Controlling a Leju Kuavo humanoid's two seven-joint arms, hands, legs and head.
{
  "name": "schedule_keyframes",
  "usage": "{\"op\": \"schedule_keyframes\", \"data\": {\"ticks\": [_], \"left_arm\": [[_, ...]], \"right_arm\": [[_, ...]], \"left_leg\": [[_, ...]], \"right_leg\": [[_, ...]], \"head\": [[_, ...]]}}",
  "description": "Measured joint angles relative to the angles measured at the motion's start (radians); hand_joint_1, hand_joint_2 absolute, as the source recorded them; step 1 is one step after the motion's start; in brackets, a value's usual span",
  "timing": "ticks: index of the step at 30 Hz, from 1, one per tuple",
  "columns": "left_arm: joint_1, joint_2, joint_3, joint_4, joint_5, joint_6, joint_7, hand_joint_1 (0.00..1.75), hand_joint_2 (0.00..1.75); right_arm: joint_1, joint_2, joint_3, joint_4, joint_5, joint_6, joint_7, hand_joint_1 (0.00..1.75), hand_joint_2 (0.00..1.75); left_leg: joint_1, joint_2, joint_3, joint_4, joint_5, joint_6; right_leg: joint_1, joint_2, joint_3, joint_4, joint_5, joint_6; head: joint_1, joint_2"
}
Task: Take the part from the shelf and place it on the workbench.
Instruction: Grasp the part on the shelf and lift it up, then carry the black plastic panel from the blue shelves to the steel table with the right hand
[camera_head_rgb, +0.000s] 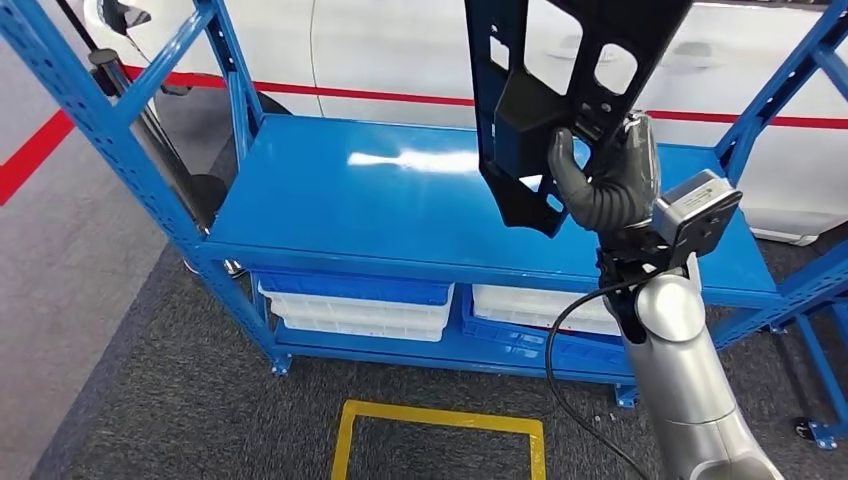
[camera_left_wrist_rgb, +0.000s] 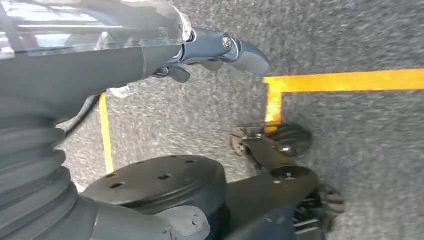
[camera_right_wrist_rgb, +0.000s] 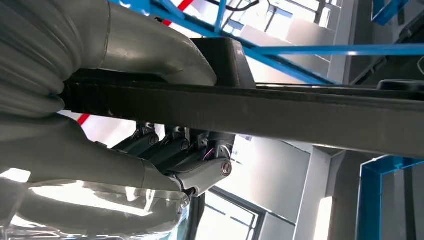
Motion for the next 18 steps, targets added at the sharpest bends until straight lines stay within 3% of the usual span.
{"op": "schedule_keyframes", "data": {"ticks": [1,2,3,5,7,8,9,11,13,16,17,18], "left_arm": [[0.000,0.000,0.000,0.000,-0.001,0.000,0.000,0.00,1.75],[0.000,0.000,0.000,0.000,-0.002,0.000,0.000,0.00,1.75],[0.001,0.000,0.000,0.000,-0.002,0.000,0.000,0.00,1.75],[0.001,0.000,0.000,0.000,-0.003,0.000,0.000,0.00,1.75],[0.001,0.000,0.000,0.000,-0.004,0.000,-0.001,0.00,1.75],[0.001,0.000,0.000,0.000,-0.004,0.000,-0.002,0.00,1.75],[0.001,0.000,0.000,0.000,-0.004,0.000,-0.002,0.00,1.75],[0.003,0.001,0.000,0.000,-0.004,0.000,-0.002,0.00,1.75],[0.004,0.002,0.000,0.000,-0.004,0.000,-0.002,0.00,1.75],[0.003,0.004,0.000,0.000,-0.004,0.000,-0.004,0.00,1.75],[0.003,0.004,0.000,0.000,-0.004,0.000,-0.004,0.00,1.75],[0.002,0.004,0.000,0.000,-0.004,0.000,-0.004,0.00,1.75]], "right_arm": [[0.003,0.000,0.000,0.000,0.000,0.000,-0.001,1.75,1.75],[0.007,0.000,0.000,0.000,0.000,-0.001,-0.002,1.75,1.75],[0.011,0.000,0.000,0.000,-0.001,-0.002,-0.003,1.75,1.75],[0.017,0.000,0.000,0.000,-0.001,-0.006,-0.006,1.75,1.75],[0.020,0.000,0.000,-0.003,-0.001,-0.009,-0.009,1.75,1.75],[0.022,-0.001,-0.001,-0.005,-0.002,-0.011,-0.011,1.75,1.75],[0.024,-0.002,-0.001,-0.006,-0.002,-0.012,-0.012,1.75,1.75],[0.029,-0.002,-0.002,-0.008,-0.002,-0.014,-0.014,1.75,1.75],[0.032,-0.003,-0.002,-0.009,-0.002,-0.014,-0.014,1.75,1.75],[0.036,-0.003,-0.001,-0.010,-0.002,-0.014,-0.015,1.75,1.75],[0.038,-0.004,-0.001,-0.010,-0.002,-0.014,-0.015,1.75,1.75],[0.040,-0.004,-0.001,-0.010,-0.002,-0.014,-0.015,1.75,1.75]], "left_leg": [[-0.002,0.001,-0.014,0.002,0.010,0.001],[-0.003,0.001,-0.028,0.005,0.019,0.002],[-0.004,0.001,-0.043,0.008,0.027,0.001],[-0.005,0.001,-0.069,0.019,0.040,-0.003],[-0.008,0.000,-0.087,0.028,0.050,-0.010],[-0.009,-0.001,-0.092,0.030,0.057,-0.016],[-0.009,-0.001,-0.095,0.030,0.064,-0.022],[-0.008,-0.002,-0.100,0.028,0.074,-0.035],[-0.007,-0.004,-0.116,0.061,0.031,-0.046],[0.000,-0.003,-0.156,0.229,-0.102,-0.061],[0.001,-0.003,-0.159,0.278,-0.118,-0.065],[0.003,-0.003,-0.149,0.300,-0.111,-0.068]], "right_leg": [[0.000,0.000,-0.014,0.064,-0.031,0.003],[-0.001,0.000,-0.018,0.109,-0.040,0.004],[-0.001,0.000,-0.007,0.125,-0.027,0.005],[0.000,0.001,0.069,0.047,0.023,0.000],[0.005,0.000,0.167,-0.091,0.029,-0.010],[0.008,0.000,0.195,-0.138,0.021,-0.015],[0.012,0.000,0.206,-0.162,0.014,-0.020],[0.011,-0.002,0.199,-0.173,0.027,-0.032],[0.005,-0.006,0.184,-0.181,0.049,-0.048],[0.003,-0.009,0.148,-0.182,0.080,-0.058],[0.003,-0.010,0.134,-0.180,0.090,-0.057],[0.003,-0.010,0.120,-0.178,0.100,-0.056]], "head": [[0.001,0.000],[0.001,0.000],[0.001,0.000],[0.002,0.000],[0.002,0.000],[0.003,0.000],[0.003,0.000],[0.005,0.000],[0.003,0.000],[-0.002,0.000],[-0.002,0.000],[-0.003,0.000]]}}
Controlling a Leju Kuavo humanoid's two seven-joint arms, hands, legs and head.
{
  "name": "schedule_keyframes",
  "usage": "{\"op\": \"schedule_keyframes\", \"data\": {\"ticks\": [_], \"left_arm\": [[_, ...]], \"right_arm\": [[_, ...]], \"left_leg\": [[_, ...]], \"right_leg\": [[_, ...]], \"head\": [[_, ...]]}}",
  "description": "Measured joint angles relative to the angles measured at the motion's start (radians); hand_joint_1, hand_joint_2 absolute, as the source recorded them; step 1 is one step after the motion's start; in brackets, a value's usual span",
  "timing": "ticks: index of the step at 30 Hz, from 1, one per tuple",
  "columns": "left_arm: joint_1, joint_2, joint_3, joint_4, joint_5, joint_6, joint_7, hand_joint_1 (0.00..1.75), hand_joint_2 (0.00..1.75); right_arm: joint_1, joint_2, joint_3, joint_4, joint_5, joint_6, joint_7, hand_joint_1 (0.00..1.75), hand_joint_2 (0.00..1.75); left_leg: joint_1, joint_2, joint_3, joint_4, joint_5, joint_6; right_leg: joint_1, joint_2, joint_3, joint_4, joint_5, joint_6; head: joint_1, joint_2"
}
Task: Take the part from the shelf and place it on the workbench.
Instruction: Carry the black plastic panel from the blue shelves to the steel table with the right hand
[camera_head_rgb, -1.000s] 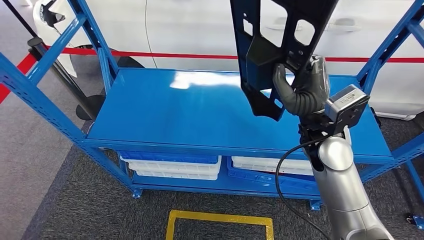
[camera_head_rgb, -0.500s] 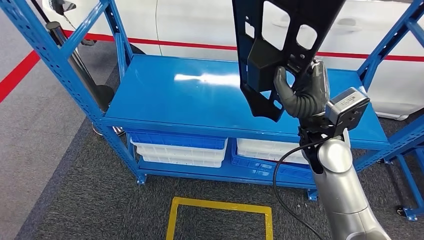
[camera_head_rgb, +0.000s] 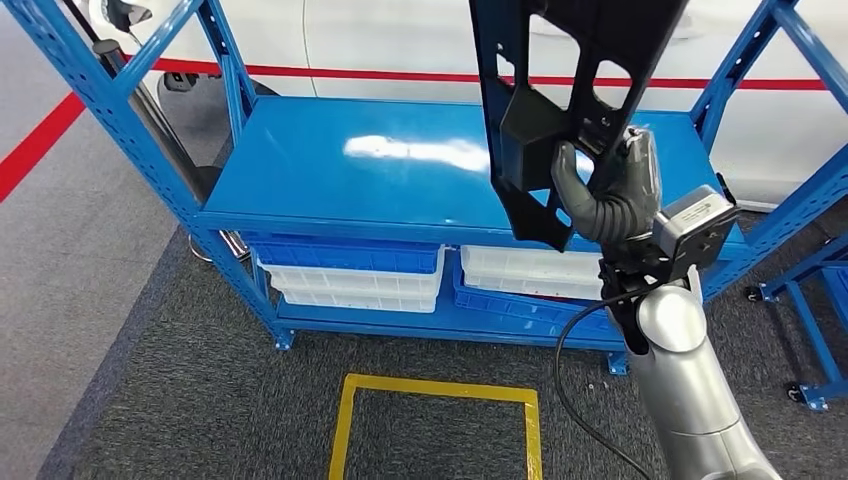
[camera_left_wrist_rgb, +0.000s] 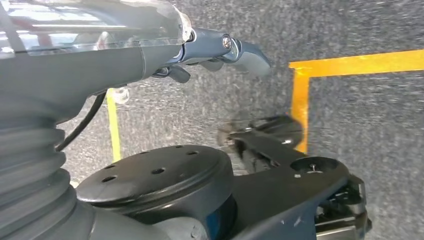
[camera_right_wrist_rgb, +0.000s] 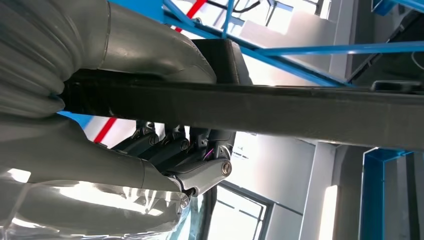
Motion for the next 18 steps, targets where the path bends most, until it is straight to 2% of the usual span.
{"op": "schedule_keyframes", "data": {"ticks": [1,2,3,4,5,6,8,9,10,11,13,14,15,16,17,18], "left_arm": [[0.000,0.000,0.000,0.000,0.000,0.000,0.000,0.00,1.75],[-0.001,0.000,0.000,0.000,0.000,0.000,0.001,0.00,1.75],[-0.001,0.000,0.000,0.000,0.000,0.000,0.001,0.00,1.75],[0.000,0.000,0.000,0.000,-0.001,0.000,0.001,0.00,1.75],[0.000,0.000,0.000,0.000,-0.001,0.000,0.000,0.00,1.75],[0.000,0.000,0.000,0.000,-0.001,0.000,0.000,0.00,1.75],[0.000,0.000,0.000,0.000,-0.001,0.000,-0.001,0.00,1.75],[0.000,0.000,0.000,0.000,-0.001,-0.001,-0.002,0.00,1.75],[-0.001,0.000,0.000,0.000,-0.002,-0.001,-0.003,0.00,1.75],[-0.001,0.000,0.000,0.000,-0.002,-0.002,-0.005,0.00,1.75],[0.000,0.001,0.000,0.000,-0.002,-0.003,-0.007,0.00,1.75],[0.000,0.001,0.000,0.000,-0.003,-0.003,-0.007,0.00,1.75],[0.000,0.001,0.000,0.000,-0.004,-0.003,-0.008,0.00,1.75],[0.001,0.001,0.000,0.000,-0.005,-0.003,-0.008,0.00,1.75],[0.001,0.001,0.000,0.000,-0.007,-0.003,-0.008,0.00,1.75],[0.001,0.001,0.000,0.000,-0.007,-0.004,-0.008,0.00,1.75]], "right_arm": [[0.002,0.000,0.000,0.000,0.000,0.000,0.000,1.75,1.75],[0.003,0.000,0.000,0.000,0.000,0.000,0.000,1.75,1.75],[0.003,0.000,0.000,-0.001,0.000,0.000,0.000,1.75,1.75],[0.004,0.000,0.000,-0.002,0.000,0.000,0.000,1.75,1.75],[0.004,0.000,0.000,-0.004,0.000,0.000,0.000,1.75,1.75],[0.003,-0.001,0.000,-0.006,0.000,0.000,0.000,1.75,1.75],[0.003,0.000,0.000,-0.008,0.002,0.000,0.000,1.75,1.75],[0.002,0.000,0.000,-0.008,0.003,-0.001,0.000,1.75,1.75],[0.002,-0.001,0.000,-0.009,0.005,-0.001,0.000,1.75,1.75],[0.002,-0.001,0.000,-0.009,0.007,-0.002,0.000,1.75,1.75],[0.004,-0.001,0.000,-0.009,0.010,-0.002,0.000,1.75,1.75],[0.006,-0.001,0.000,-0.009,0.010,-0.003,0.000,1.75,1.75],[0.009,-0.001,0.000,-0.009,0.011,-0.003,0.000,1.75,1.75],[0.011,-0.001,0.000,-0.009,0.012,-0.003,0.000,1.75,1.75],[0.013,-0.001,0.000,-0.009,0.013,-0.003,0.000,1.75,1.75],[0.013,-0.001,0.000,-0.009,0.014,-0.003,0.000,1.75,1.75]], "left_leg": [[0.002,0.000,0.025,-0.013,0.025,-0.002],[0.004,0.000,0.066,-0.058,0.054,-0.003],[0.005,0.000,0.114,-0.126,0.065,-0.002],[0.005,0.000,0.162,-0.198,0.063,0.001],[0.003,-0.001,0.193,-0.250,0.054,0.005],[0.001,-0.002,0.210,-0.282,0.042,0.011],[-0.001,-0.002,0.206,-0.292,0.052,0.026],[0.000,0.000,0.201,-0.296,0.062,0.034],[0.001,0.002,0.193,-0.299,0.074,0.044],[0.003,0.004,0.182,-0.301,0.088,0.051],[-0.001,0.006,0.152,-0.299,0.111,0.060],[-0.002,0.006,0.136,-0.297,0.121,0.061],[-0.004,0.007,0.121,-0.294,0.131,0.061],[-0.004,0.007,0.105,-0.289,0.139,0.060],[-0.004,0.007,0.091,-0.285,0.146,0.058],[-0.005,0.006,0.079,-0.279,0.153,0.055]], "right_leg": [[-0.001,0.000,-0.015,0.004,0.009,0.003],[-0.002,0.001,-0.029,0.008,0.017,0.006],[-0.003,0.001,-0.041,0.014,0.024,0.011],[-0.002,0.002,-0.051,0.021,0.030,0.016],[-0.002,0.002,-0.056,0.024,0.037,0.023],[-0.001,0.001,-0.058,0.025,0.044,0.029],[-0.002,0.001,-0.061,0.021,0.059,0.043],[-0.003,0.003,-0.066,0.026,0.052,0.048],[-0.003,0.005,-0.075,0.043,0.028,0.052],[-0.004,0.008,-0.090,0.080,-0.014,0.055],[-0.004,0.010,-0.122,0.202,-0.111,0.058],[-0.004,0.010,-0.132,0.259,-0.135,0.060],[-0.004,0.010,-0.130,0.293,-0.135,0.061],[-0.004,0.010,-0.113,0.294,-0.116,0.061],[-0.004,0.010,-0.076,0.257,-0.089,0.059],[-0.003,0.011,-0.027,0.195,-0.072,0.055]], "head": [[0.000,0.000],[0.000,0.000],[-0.001,0.000],[0.000,0.000],[0.000,0.000],[-0.001,0.000],[-0.003,0.000],[-0.004,0.000],[-0.002,0.000],[0.001,0.000],[0.006,0.000],[0.007,0.000],[0.007,0.000],[0.008,0.000],[0.008,0.000],[0.008,0.000]]}}
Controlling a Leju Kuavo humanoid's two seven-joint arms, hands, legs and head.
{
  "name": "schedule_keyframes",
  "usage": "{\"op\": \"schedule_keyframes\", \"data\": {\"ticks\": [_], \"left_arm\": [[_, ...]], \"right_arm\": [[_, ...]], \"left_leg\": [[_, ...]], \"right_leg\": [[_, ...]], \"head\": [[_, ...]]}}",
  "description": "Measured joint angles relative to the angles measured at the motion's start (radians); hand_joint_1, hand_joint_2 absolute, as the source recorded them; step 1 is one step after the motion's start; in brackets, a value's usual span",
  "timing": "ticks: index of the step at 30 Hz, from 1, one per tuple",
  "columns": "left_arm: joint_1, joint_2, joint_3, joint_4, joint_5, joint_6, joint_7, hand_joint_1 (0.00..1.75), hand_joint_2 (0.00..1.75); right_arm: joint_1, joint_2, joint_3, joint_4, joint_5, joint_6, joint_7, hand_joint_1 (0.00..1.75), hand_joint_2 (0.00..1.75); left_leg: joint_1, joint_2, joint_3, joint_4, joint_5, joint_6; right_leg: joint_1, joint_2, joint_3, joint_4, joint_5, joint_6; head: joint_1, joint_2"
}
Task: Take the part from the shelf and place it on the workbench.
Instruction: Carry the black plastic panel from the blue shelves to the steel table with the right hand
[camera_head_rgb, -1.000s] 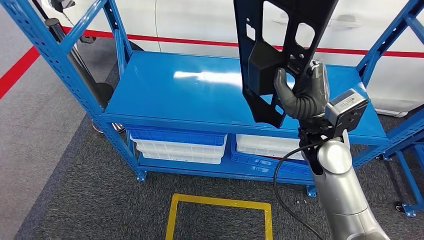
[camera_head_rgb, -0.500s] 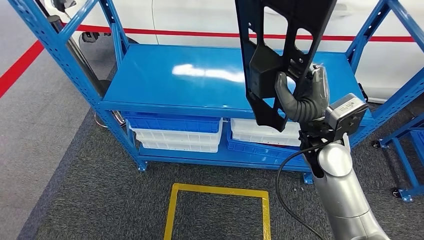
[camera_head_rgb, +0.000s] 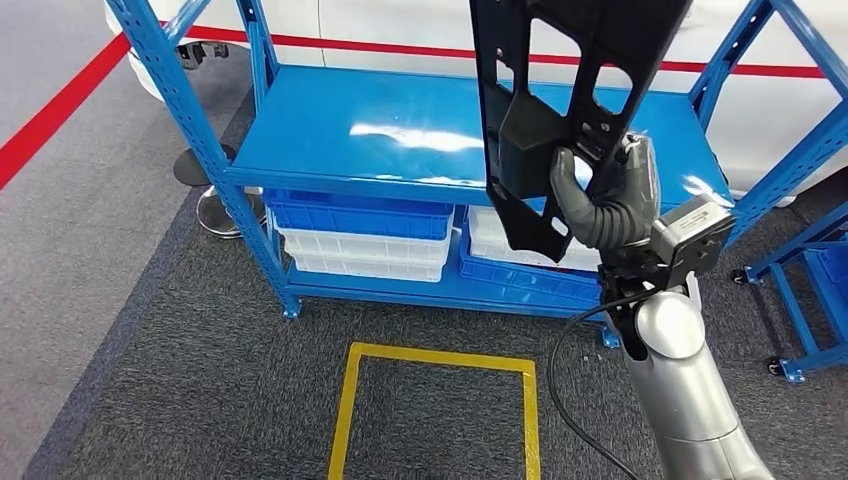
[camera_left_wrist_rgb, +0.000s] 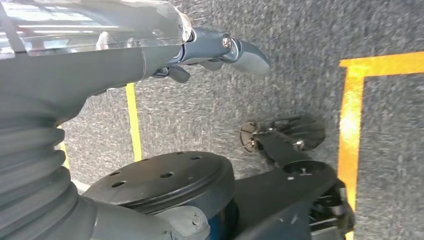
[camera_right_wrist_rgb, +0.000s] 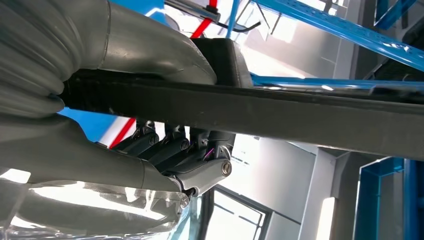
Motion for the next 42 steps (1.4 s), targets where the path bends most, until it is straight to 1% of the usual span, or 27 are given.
{"op": "schedule_keyframes", "data": {"ticks": [2,4,6,7,9,11,12,13,15,17,19,21,22,23,25,26,27,28,29,31,33,34,36,37,38,41,42], "left_arm": [[-0.001,0.000,0.000,0.000,0.000,-0.002,-0.001,0.00,1.75],[-0.001,0.000,0.000,0.000,0.004,-0.007,-0.003,0.00,1.75],[0.001,0.000,0.000,0.000,0.007,-0.013,-0.005,0.00,1.75],[0.001,0.001,0.000,0.000,0.008,-0.015,-0.005,0.00,1.75],[0.001,0.002,0.000,0.000,0.009,-0.016,-0.006,0.00,1.75],[-0.001,0.002,0.001,0.000,0.010,-0.015,-0.005,0.00,1.75],[-0.002,0.002,0.001,0.000,0.009,-0.015,-0.003,0.00,1.75],[-0.003,0.002,0.001,0.000,0.009,-0.015,-0.001,0.00,1.75],[-0.004,0.003,0.001,0.000,0.008,-0.014,0.004,0.00,1.75],[-0.004,0.004,0.001,0.000,0.006,-0.013,0.009,0.00,1.75],[-0.004,0.004,0.001,0.000,0.006,-0.013,0.011,0.00,1.75],[-0.002,0.004,0.001,0.000,0.003,-0.014,0.011,0.00,1.75],[-0.002,0.004,0.001,0.000,0.002,-0.014,0.011,0.00,1.75],[-0.003,0.004,0.001,0.000,0.001,-0.014,0.010,0.00,1.75],[-0.004,0.004,0.001,0.000,0.000,-0.014,0.010,0.00,1.75],[-0.004,0.004,0.001,0.000,0.000,-0.014,0.010,0.00,1.75],[-0.004,0.004,0.001,0.000,-0.001,-0.015,0.009,0.00,1.75],[-0.004,0.004,0.001,0.000,-0.001,-0.015,0.009,0.00,1.75],[-0.004,0.004,0.001,0.000,-0.002,-0.016,0.008,0.00,1.75],[-0.004,0.004,0.001,0.000,-0.006,-0.016,0.007,0.00,1.75],[-0.004,0.003,0.000,0.000,-0.010,-0.017,0.005,0.00,1.75],[-0.004,0.002,-0.001,0.000,-0.012,-0.017,0.004,0.00,1.75],[-0.003,0.003,-0.001,0.000,-0.012,-0.018,0.003,0.00,1.75],[-0.002,0.003,-0.001,0.000,-0.012,-0.018,0.003,0.00,1.75],[-0.001,0.004,-0.001,0.000,-0.013,-0.018,0.003,0.00,1.75],[-0.002,0.004,-0.002,0.000,-0.013,-0.019,0.002,0.00,1.75],[-0.003,0.004,-0.002,0.000,-0.013,-0.020,0.002,0.00,1.75]], "right_arm": [[-0.001,0.000,0.000,-0.002,0.001,0.000,0.000,1.75,1.75],[-0.003,0.000,0.000,-0.004,0.002,-0.001,0.000,1.75,1.75],[-0.006,0.000,0.000,-0.005,0.003,-0.001,0.000,1.75,1.75],[-0.009,0.001,0.000,-0.004,0.004,-0.001,0.000,1.75,1.75],[-0.020,0.002,0.001,-0.003,0.002,-0.001,0.002,1.75,1.75],[-0.036,0.006,0.001,0.001,0.001,-0.002,0.008,1.75,1.75],[-0.043,0.008,0.001,0.005,0.001,-0.002,0.010,1.75,1.75],[-0.049,0.011,0.001,0.008,0.001,-0.002,0.013,1.75,1.75],[-0.058,0.017,0.002,0.014,0.001,-0.003,0.019,1.75,1.75],[-0.067,0.022,0.004,0.017,0.001,-0.007,0.023,1.75,1.75],[-0.075,0.025,0.007,0.020,0.003,-0.012,0.025,1.75,1.75],[-0.079,0.028,0.011,0.023,0.004,-0.016,0.026,1.75,1.75],[-0.080,0.030,0.012,0.025,0.004,-0.017,0.026,1.75,1.75],[-0.081,0.030,0.012,0.026,0.004,-0.018,0.025,1.75,1.75],[-0.083,0.030,0.013,0.027,0.005,-0.018,0.025,1.75,1.75],[-0.083,0.030,0.013,0.028,0.005,-0.018,0.025,1.75,1.75],[-0.082,0.030,0.014,0.029,0.005,-0.018,0.025,1.75,1.75],[-0.082,0.030,0.014,0.031,0.005,-0.018,0.025,1.75,1.75],[-0.082,0.030,0.014,0.032,0.005,-0.018,0.026,1.75,1.75],[-0.083,0.030,0.014,0.032,0.005,-0.019,0.025,1.75,1.75],[-0.082,0.030,0.014,0.032,0.006,-0.022,0.024,1.75,1.75],[-0.081,0.030,0.014,0.031,0.007,-0.024,0.023,1.75,1.75],[-0.077,0.030,0.015,0.031,0.008,-0.029,0.022,1.75,1.75],[-0.075,0.030,0.015,0.031,0.008,-0.030,0.021,1.75,1.75],[-0.073,0.030,0.015,0.031,0.008,-0.031,0.021,1.75,1.75],[-0.067,0.030,0.015,0.030,0.009,-0.033,0.020,1.75,1.75],[-0.065,0.029,0.015,0.029,0.009,-0.033,0.020,1.75,1.75]], "left_leg": [[-0.002,-0.001,-0.017,0.007,0.013,-0.009],[-0.003,-0.002,-0.024,0.006,0.027,-0.021],[-0.002,-0.004,-0.032,0.008,0.030,-0.034],[-0.001,-0.005,-0.041,0.025,0.008,-0.039],[0.001,-0.006,-0.069,0.112,-0.081,-0.047],[0.003,-0.006,-0.094,0.236,-0.156,-0.053],[0.003,-0.006,-0.093,0.275,-0.163,-0.055],[0.004,-0.006,-0.077,0.282,-0.148,-0.056],[0.004,-0.006,0.003,0.194,-0.096,-0.052],[0.000,-0.007,0.095,0.058,-0.091,-0.044],[-0.005,-0.009,0.126,-0.007,-0.105,-0.034],[-0.003,-0.007,0.114,-0.015,-0.087,-0.021],[-0.001,-0.005,0.106,-0.018,-0.075,-0.012],[0.001,-0.004,0.096,-0.021,-0.061,-0.004],[0.001,-0.002,0.068,-0.022,-0.036,0.005],[0.000,-0.001,0.052,-0.020,-0.024,0.006],[-0.001,-0.001,0.037,-0.018,-0.014,0.006],[-0.001,-0.001,0.021,-0.015,-0.005,0.005],[-0.001,0.000,0.006,-0.012,0.004,0.003],[-0.002,-0.001,-0.018,-0.003,0.018,-0.003],[-0.005,-0.003,-0.032,0.002,0.033,-0.012],[-0.005,-0.003,-0.035,0.000,0.041,-0.018],[-0.004,-0.004,-0.039,-0.003,0.053,-0.030],[-0.003,-0.005,-0.046,0.006,0.041,-0.036],[-0.002,-0.006,-0.056,0.031,0.010,-0.041],[0.001,-0.006,-0.099,0.206,-0.131,-0.052],[0.001,-0.006,-0.103,0.260,-0.151,-0.054]], "right_leg": [[0.005,0.001,0.087,-0.130,-0.001,-0.010],[0.013,0.001,0.111,-0.181,-0.010,-0.021],[0.009,-0.002,0.100,-0.187,0.007,-0.036],[0.007,-0.004,0.091,-0.190,0.018,-0.045],[0.005,-0.009,0.069,-0.192,0.040,-0.058],[0.006,-0.009,0.040,-0.190,0.061,-0.060],[0.007,-0.010,0.025,-0.189,0.072,-0.060],[0.007,-0.010,0.010,-0.186,0.082,-0.058],[0.007,-0.009,-0.017,-0.178,0.100,-0.053],[0.009,-0.009,-0.037,-0.170,0.115,-0.043],[0.010,-0.011,-0.044,-0.170,0.132,-0.031],[0.009,-0.010,-0.047,-0.174,0.144,-0.019],[0.008,-0.008,-0.054,-0.165,0.129,-0.014],[0.008,-0.006,-0.066,-0.135,0.093,-0.011],[0.007,-0.002,-0.101,-0.020,-0.009,-0.006],[0.006,-0.002,-0.116,0.047,-0.046,-0.004],[0.006,-0.002,-0.120,0.094,-0.059,-0.002],[0.006,-0.002,-0.110,0.112,-0.051,-0.001],[0.006,-0.002,-0.081,0.093,-0.028,-0.002],[0.008,-0.001,0.021,-0.030,0.004,-0.009],[0.012,0.000,0.100,-0.148,-0.004,-0.019],[0.015,0.000,0.113,-0.175,-0.012,-0.025],[0.015,0.000,0.105,-0.185,0.001,-0.039],[0.013,-0.002,0.099,-0.188,0.010,-0.047],[0.011,-0.005,0.091,-0.192,0.021,-0.056],[0.010,-0.008,0.055,-0.193,0.052,-0.068],[0.011,-0.008,0.041,-0.192,0.062,-0.067]], "head": [[0.000,0.000],[0.002,0.000],[0.004,0.000],[0.002,0.000],[-0.002,0.000],[-0.005,0.000],[-0.005,0.000],[-0.005,0.000],[-0.005,0.000],[-0.004,0.000],[-0.006,0.000],[-0.010,0.000],[-0.010,0.000],[-0.007,0.000],[-0.002,0.000],[-0.001,0.000],[0.000,0.000],[0.000,0.000],[0.000,0.000],[0.001,0.000],[0.001,0.000],[0.002,0.000],[0.006,0.000],[0.007,0.000],[0.005,0.000],[0.001,0.000],[0.001,0.000]]}}
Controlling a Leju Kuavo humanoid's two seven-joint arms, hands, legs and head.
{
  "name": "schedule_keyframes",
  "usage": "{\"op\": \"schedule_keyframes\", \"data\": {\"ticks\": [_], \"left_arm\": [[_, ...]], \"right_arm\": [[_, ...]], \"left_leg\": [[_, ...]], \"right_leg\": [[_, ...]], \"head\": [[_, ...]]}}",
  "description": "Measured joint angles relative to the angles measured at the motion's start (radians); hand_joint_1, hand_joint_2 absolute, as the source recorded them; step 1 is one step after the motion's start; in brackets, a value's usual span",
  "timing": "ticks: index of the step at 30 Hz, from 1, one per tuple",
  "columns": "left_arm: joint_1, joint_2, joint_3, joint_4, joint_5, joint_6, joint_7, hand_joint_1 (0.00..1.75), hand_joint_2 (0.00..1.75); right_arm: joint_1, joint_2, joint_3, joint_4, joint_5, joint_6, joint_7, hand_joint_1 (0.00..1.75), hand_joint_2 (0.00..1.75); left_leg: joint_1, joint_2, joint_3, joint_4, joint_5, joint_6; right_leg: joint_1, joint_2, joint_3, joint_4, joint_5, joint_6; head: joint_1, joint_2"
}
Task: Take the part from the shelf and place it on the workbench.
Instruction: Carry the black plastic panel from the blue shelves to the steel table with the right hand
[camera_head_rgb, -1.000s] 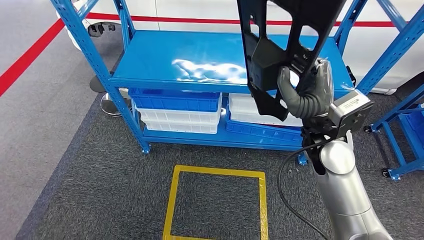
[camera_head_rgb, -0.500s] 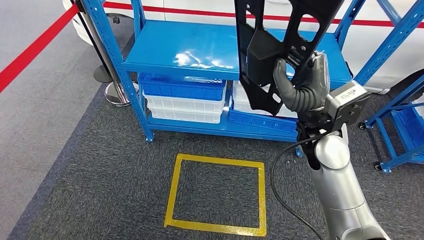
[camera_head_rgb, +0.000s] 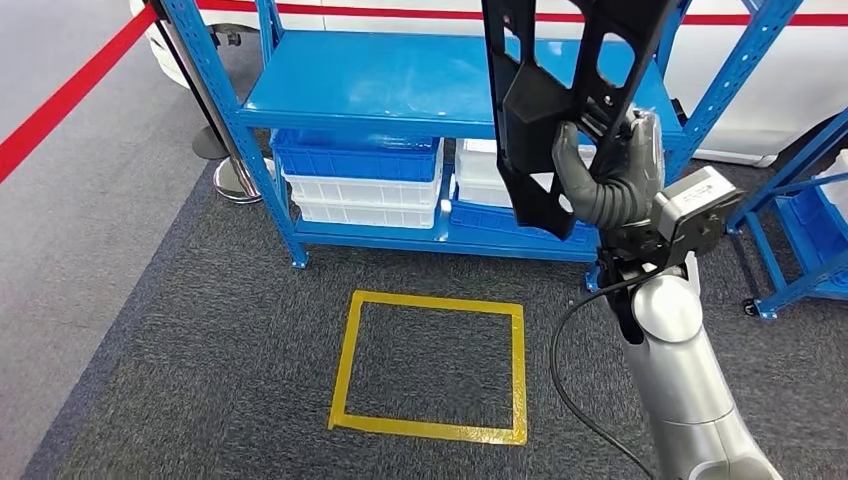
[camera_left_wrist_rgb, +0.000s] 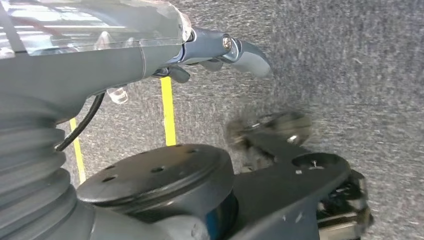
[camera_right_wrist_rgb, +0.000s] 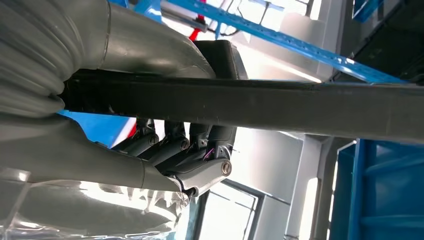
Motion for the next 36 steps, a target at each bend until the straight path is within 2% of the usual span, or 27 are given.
{"op": "schedule_keyframes", "data": {"ticks": [1,2,4,6,7,9,10,11,12,14,15,16,17,19,21,22,24,25,26,27,29,30,31,32,33,34,36], "left_arm": [[-0.001,0.000,0.000,0.000,-0.001,-0.002,0.000,0.00,1.75],[-0.001,0.000,-0.001,0.000,-0.002,-0.004,0.000,0.00,1.75],[0.000,0.000,-0.002,0.000,-0.005,-0.009,0.001,0.00,1.75],[0.000,0.001,-0.002,0.000,-0.009,-0.010,0.001,0.00,1.75],[0.000,0.002,-0.002,0.000,-0.010,-0.010,0.000,0.00,1.75],[0.001,0.002,-0.003,0.000,-0.014,-0.008,0.000,0.00,1.75],[0.001,0.002,-0.003,0.000,-0.015,-0.008,0.000,0.00,1.75],[0.001,0.002,-0.004,0.000,-0.016,-0.007,0.000,0.00,1.75],[0.001,0.002,-0.004,0.000,-0.017,-0.007,0.000,0.00,1.75],[0.000,0.002,-0.004,0.000,-0.017,-0.006,0.000,0.00,1.75],[0.000,0.002,-0.004,0.000,-0.017,-0.007,0.000,0.00,1.75],[0.001,0.002,-0.004,0.000,-0.017,-0.008,0.000,0.00,1.75],[0.001,0.002,-0.005,0.000,-0.018,-0.010,0.000,0.00,1.75],[0.001,0.001,-0.006,0.000,-0.020,-0.012,0.000,0.00,1.75],[0.001,0.001,-0.009,0.000,-0.022,-0.012,0.000,0.00,1.75],[0.001,0.001,-0.011,0.000,-0.022,-0.012,0.000,0.00,1.75],[0.002,0.001,-0.012,0.000,-0.023,-0.012,-0.001,0.00,1.75],[0.002,0.001,-0.012,0.000,-0.023,-0.012,-0.001,0.00,1.75],[0.003,0.001,-0.013,0.000,-0.023,-0.012,-0.001,0.00,1.75],[0.003,0.001,-0.014,0.000,-0.023,-0.013,-0.001,0.00,1.75],[0.002,0.001,-0.016,0.000,-0.023,-0.014,-0.002,0.00,1.75],[0.001,0.001,-0.017,0.000,-0.023,-0.015,-0.002,0.00,1.75],[0.000,0.002,-0.019,0.000,-0.023,-0.015,-0.002,0.00,1.75],[0.000,0.002,-0.019,0.000,-0.023,-0.015,-0.002,0.00,1.75],[0.000,0.002,-0.020,0.000,-0.023,-0.015,-0.002,0.00,1.75],[0.000,0.002,-0.021,0.000,-0.024,-0.015,-0.001,0.00,1.75],[0.001,0.003,-0.022,0.000,-0.025,-0.015,-0.001,0.00,1.75]], "right_arm": [[0.002,0.000,0.000,0.000,0.000,0.000,0.000,1.75,1.75],[0.004,0.000,0.000,0.000,0.000,0.000,0.000,1.75,1.75],[0.005,0.000,0.000,0.000,0.000,0.000,0.000,1.75,1.75],[0.001,0.000,0.000,0.000,0.001,0.000,0.000,1.75,1.75],[-0.001,0.000,0.000,0.000,0.002,0.000,0.000,1.75,1.75],[-0.004,0.001,0.000,0.000,0.002,0.000,0.000,1.75,1.75],[-0.005,0.001,0.001,0.000,0.002,0.000,0.000,1.75,1.75],[-0.006,0.001,0.001,0.000,0.003,0.000,0.000,1.75,1.75],[-0.007,0.001,0.001,0.000,0.003,0.000,0.000,1.75,1.75],[-0.009,0.001,0.001,0.002,0.003,0.000,0.000,1.75,1.75],[-0.008,0.001,0.001,0.003,0.003,0.000,0.000,1.75,1.75],[-0.008,0.001,0.001,0.004,0.003,0.000,0.000,1.75,1.75],[-0.008,0.001,0.001,0.005,0.003,0.000,0.000,1.75,1.75],[-0.009,0.001,0.002,0.006,0.003,0.000,0.000,1.75,1.75],[-0.012,0.001,0.002,0.006,0.003,0.000,0.001,1.75,1.75],[-0.013,0.001,0.002,0.006,0.003,-0.001,0.001,1.75,1.75],[-0.015,0.001,0.003,0.006,0.003,-0.001,0.001,1.75,1.75],[-0.015,0.001,0.003,0.006,0.003,0.000,0.001,1.75,1.75],[-0.016,0.002,0.004,0.007,0.003,0.000,0.001,1.75,1.75],[-0.018,0.004,0.004,0.007,0.004,0.000,0.002,1.75,1.75],[-0.021,0.007,0.006,0.008,0.004,0.000,0.003,1.75,1.75],[-0.022,0.009,0.007,0.009,0.004,0.001,0.004,1.75,1.75],[-0.022,0.010,0.009,0.010,0.004,0.001,0.005,1.75,1.75],[-0.022,0.011,0.010,0.011,0.004,0.002,0.005,1.75,1.75],[-0.022,0.012,0.011,0.012,0.004,0.002,0.005,1.75,1.75],[-0.023,0.012,0.011,0.013,0.004,0.002,0.006,1.75,1.75],[-0.024,0.013,0.011,0.013,0.004,0.002,0.006,1.75,1.75]], "left_leg": [[0.000,0.000,0.008,0.026,0.003,-0.001],[0.000,0.000,0.032,0.018,0.024,0.000],[0.000,0.000,0.122,-0.095,0.070,0.006],[-0.004,-0.001,0.209,-0.230,0.069,0.015],[-0.006,-0.002,0.228,-0.267,0.060,0.018],[-0.006,-0.002,0.229,-0.285,0.068,0.028],[-0.004,0.000,0.224,-0.288,0.077,0.035],[-0.002,0.002,0.216,-0.292,0.088,0.043],[0.000,0.004,0.207,-0.294,0.099,0.051],[-0.002,0.006,0.182,-0.291,0.115,0.059],[-0.003,0.006,0.169,-0.287,0.122,0.059],[-0.003,0.006,0.156,-0.283,0.129,0.058],[-0.003,0.007,0.143,-0.277,0.134,0.056],[-0.002,0.006,0.121,-0.264,0.142,0.052],[-0.004,0.006,0.104,-0.254,0.149,0.043],[-0.005,0.006,0.098,-0.252,0.155,0.038],[-0.006,0.005,0.089,-0.254,0.168,0.025],[-0.006,0.004,0.085,-0.251,0.165,0.019],[-0.005,0.003,0.077,-0.238,0.148,0.013],[-0.005,0.002,0.065,-0.206,0.117,0.008],[-0.001,0.002,0.033,-0.092,0.032,0.000],[0.000,0.002,0.020,-0.031,0.001,-0.003],[0.000,0.002,0.018,0.008,-0.011,-0.004],[0.000,0.002,0.032,0.014,-0.003,-0.005],[0.000,0.002,0.061,-0.016,0.019,-0.003],[0.000,0.002,0.104,-0.077,0.046,0.000],[-0.004,-0.001,0.183,-0.204,0.067,0.010]], "right_leg": [[0.000,0.000,-0.014,0.002,0.009,0.001],[0.000,0.000,-0.027,0.005,0.018,0.003],[0.001,0.001,-0.049,0.012,0.031,0.008],[0.002,0.000,-0.063,0.018,0.045,0.018],[0.002,-0.001,-0.067,0.018,0.052,0.024],[0.002,-0.002,-0.072,0.013,0.067,0.036],[0.001,0.000,-0.076,0.016,0.061,0.041],[0.000,0.002,-0.085,0.035,0.038,0.046],[0.000,0.005,-0.099,0.074,0.000,0.050],[-0.002,0.007,-0.138,0.202,-0.092,0.056],[-0.003,0.007,-0.152,0.264,-0.117,0.059],[-0.003,0.007,-0.155,0.300,-0.121,0.061],[-0.004,0.007,-0.138,0.300,-0.104,0.061],[-0.005,0.007,-0.057,0.196,-0.056,0.058],[0.000,0.009,0.021,0.073,-0.049,0.050],[0.003,0.010,0.036,0.041,-0.055,0.045],[0.005,0.010,0.035,0.025,-0.052,0.033],[0.003,0.008,0.031,0.021,-0.045,0.026],[0.001,0.005,0.025,0.018,-0.038,0.018],[-0.001,0.002,0.019,0.016,-0.031,0.009],[-0.001,-0.001,0.002,0.018,-0.019,-0.001],[0.000,-0.001,-0.007,0.021,-0.013,-0.002],[0.001,-0.002,-0.017,0.023,-0.007,-0.002],[0.001,-0.002,-0.026,0.027,-0.001,-0.001],[0.001,-0.001,-0.035,0.030,0.004,0.000],[0.001,-0.001,-0.043,0.034,0.009,0.003],[0.001,0.000,-0.056,0.039,0.019,0.012]], "head": [[-0.001,0.000],[-0.001,0.000],[-0.001,0.000],[-0.001,0.000],[0.000,0.000],[0.000,0.000],[0.000,0.000],[0.002,0.000],[0.005,0.000],[0.010,0.000],[0.010,0.000],[0.010,0.000],[0.011,0.000],[0.011,0.000],[0.011,0.000],[0.010,0.000],[0.010,0.000],[0.010,0.000],[0.009,0.000],[0.007,0.000],[0.004,0.000],[0.004,0.000],[0.004,0.000],[0.004,0.000],[0.004,0.000],[0.004,0.000],[0.004,0.000]]}}
